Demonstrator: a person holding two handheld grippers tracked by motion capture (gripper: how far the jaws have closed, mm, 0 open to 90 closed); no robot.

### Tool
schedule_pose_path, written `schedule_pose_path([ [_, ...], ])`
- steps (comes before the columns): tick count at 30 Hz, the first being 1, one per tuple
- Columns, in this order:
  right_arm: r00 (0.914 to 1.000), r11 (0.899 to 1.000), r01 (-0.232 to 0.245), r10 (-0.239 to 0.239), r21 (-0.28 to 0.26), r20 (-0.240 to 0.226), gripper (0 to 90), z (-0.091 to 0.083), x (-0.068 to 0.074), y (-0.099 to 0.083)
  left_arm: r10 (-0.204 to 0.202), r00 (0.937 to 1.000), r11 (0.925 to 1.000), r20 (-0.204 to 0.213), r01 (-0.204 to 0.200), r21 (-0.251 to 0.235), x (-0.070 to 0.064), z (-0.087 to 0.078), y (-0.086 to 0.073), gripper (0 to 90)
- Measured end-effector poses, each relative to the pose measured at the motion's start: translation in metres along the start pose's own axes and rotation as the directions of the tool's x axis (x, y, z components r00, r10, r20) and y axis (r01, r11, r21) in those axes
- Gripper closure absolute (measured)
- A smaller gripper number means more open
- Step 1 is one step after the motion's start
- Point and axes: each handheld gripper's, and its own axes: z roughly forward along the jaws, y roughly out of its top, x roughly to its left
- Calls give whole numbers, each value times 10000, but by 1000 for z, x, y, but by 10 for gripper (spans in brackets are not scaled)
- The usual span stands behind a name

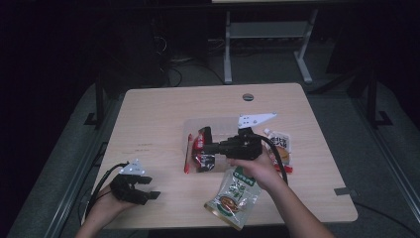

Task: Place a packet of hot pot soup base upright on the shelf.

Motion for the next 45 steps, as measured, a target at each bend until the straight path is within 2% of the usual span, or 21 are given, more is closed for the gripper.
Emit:
schedule_pose_path([
  [3,10000,10000,0,0,-47,74,900,0,-2,2,-17,10000,9998,50,18,-192,0,2,0,331],
  [4,9999,10000,45,-44,-44,118,900,1,-3,3,97,9999,9999,51,-96,-136,0,2,0,326],
  [13,9994,10000,78,-76,-54,327,900,2,-12,12,70,9999,9997,109,-68,-232,-2,5,1,320],
  [20,9990,9999,12,-7,-113,438,900,4,-22,14,165,9998,9998,90,-164,-125,-1,5,0,318],
  [22,9990,9999,-81,88,-150,448,900,4,-25,15,88,9999,9998,109,-86,-187,-2,6,0,316],
  [24,9986,9998,-101,109,-155,518,900,5,-28,16,163,9998,9997,108,-161,-155,-2,5,0,316],
  [25,9984,9998,-157,164,-126,546,900,5,-29,17,333,9994,9994,77,-333,-76,-1,5,0,314],
  [35,9954,9993,-381,380,-6,879,900,10,-47,22,177,9998,9997,128,-175,-153,-3,6,0,311],
  [38,9945,9990,-447,445,0,950,900,12,-52,22,270,9996,9996,100,-269,-98,-2,5,1,311],
  [45,9919,9978,-662,652,50,1087,900,14,-60,21,155,9998,9998,125,-153,-151,-3,6,1,311],
])
